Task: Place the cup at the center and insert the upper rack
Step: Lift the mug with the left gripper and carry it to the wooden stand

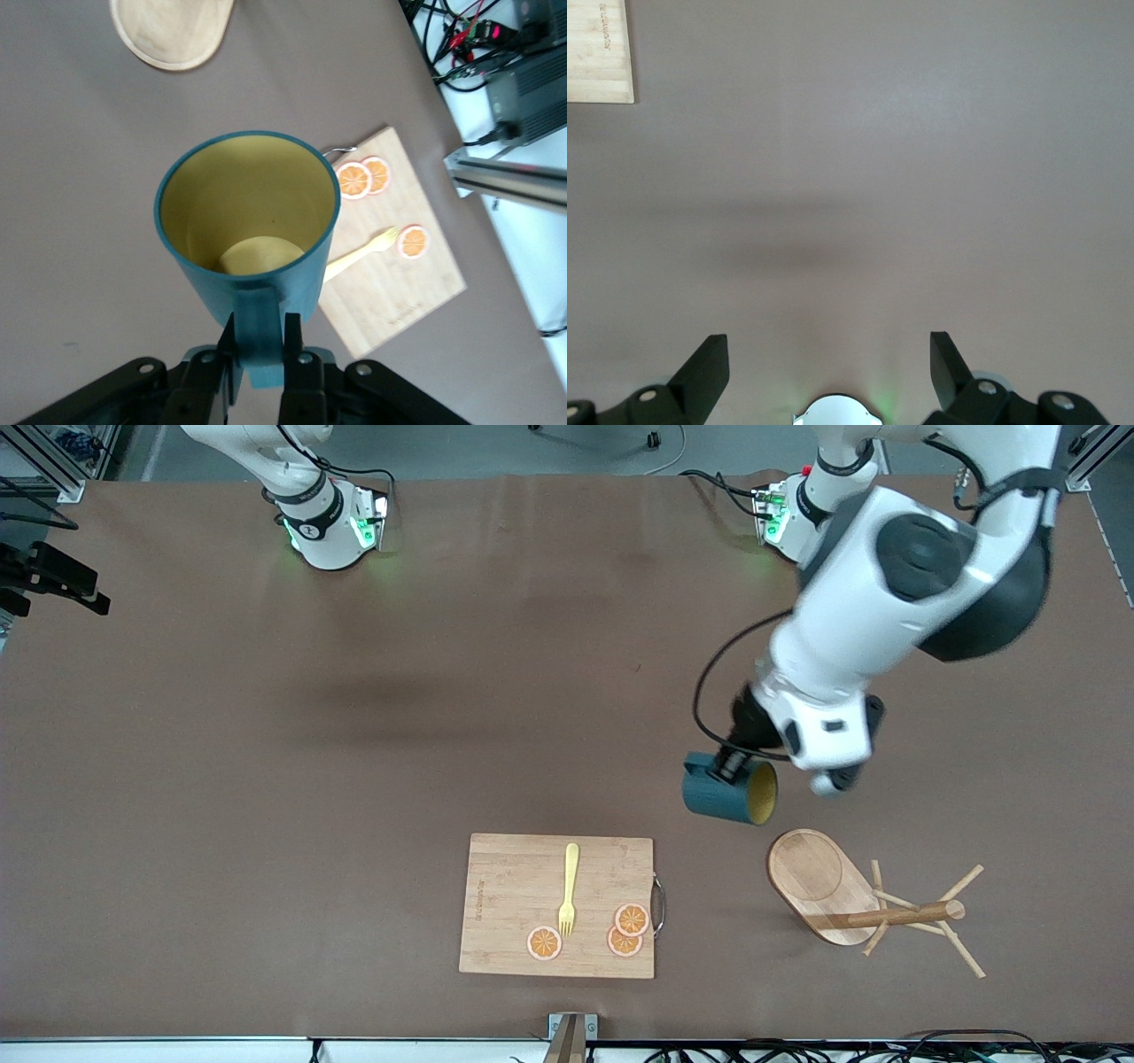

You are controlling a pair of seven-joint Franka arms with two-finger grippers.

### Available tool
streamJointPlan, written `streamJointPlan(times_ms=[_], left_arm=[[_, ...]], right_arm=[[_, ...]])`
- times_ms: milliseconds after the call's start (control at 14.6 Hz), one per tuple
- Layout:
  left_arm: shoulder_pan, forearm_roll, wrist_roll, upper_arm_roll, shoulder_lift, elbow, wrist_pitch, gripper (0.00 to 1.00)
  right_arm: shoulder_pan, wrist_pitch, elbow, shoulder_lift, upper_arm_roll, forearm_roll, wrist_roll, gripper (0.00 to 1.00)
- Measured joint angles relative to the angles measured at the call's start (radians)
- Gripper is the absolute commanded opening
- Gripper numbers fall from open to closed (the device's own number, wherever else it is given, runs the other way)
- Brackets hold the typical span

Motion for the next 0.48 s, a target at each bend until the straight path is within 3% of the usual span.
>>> streamJointPlan(times_ms=[478], left_arm=[[0.198, -0.399, 0.15, 0.006, 0.071, -0.001, 0.094, 0.01]], right_arm=[[0.0, 0.0, -0.001, -0.002, 0.002, 0.004, -0.024, 1.0]])
